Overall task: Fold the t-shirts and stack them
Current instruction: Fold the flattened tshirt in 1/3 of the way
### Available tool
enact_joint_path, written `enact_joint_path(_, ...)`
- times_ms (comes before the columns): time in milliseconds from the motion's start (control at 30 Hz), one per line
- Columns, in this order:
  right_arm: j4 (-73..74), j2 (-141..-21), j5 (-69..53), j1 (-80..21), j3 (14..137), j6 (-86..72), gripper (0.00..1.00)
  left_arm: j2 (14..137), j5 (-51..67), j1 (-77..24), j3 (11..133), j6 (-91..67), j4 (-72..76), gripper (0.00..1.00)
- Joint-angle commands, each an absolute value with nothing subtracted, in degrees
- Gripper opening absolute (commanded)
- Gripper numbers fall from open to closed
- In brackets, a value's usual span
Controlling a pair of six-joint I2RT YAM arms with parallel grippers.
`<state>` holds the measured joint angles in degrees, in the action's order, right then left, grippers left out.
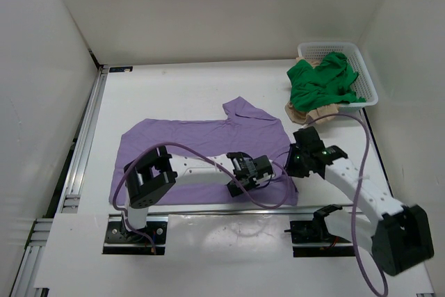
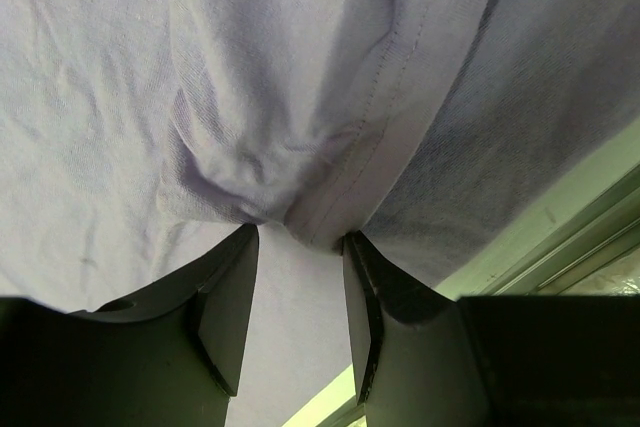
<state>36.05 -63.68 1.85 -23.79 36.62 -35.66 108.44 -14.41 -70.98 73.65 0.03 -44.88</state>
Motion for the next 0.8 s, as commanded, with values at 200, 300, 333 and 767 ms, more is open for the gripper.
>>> enact_joint_path(200, 33.4, -54.9, 3.1, -24.5, 31.0, -39.0, 0.11, 108.1, -15.6, -71.0, 75.8, 0.0, -44.6, 0.5)
enact_joint_path(300, 32.6, -56.9, 2.5, -25.7, 29.6, -39.6, 0.11, 108.1, -15.6, -71.0, 75.8, 0.0, -44.6, 0.5)
enact_joint_path(333, 31.2, -57.0, 1.9, -25.7, 29.0, -39.6, 0.12, 108.1, -15.6, -71.0, 75.8, 0.0, -44.6, 0.5)
enact_joint_path(767, 26.3, -65.0, 0.3, -26.2, 31.7, -39.0, 0.21, 108.6, -16.1, -71.0, 75.8, 0.0, -45.1, 0.5)
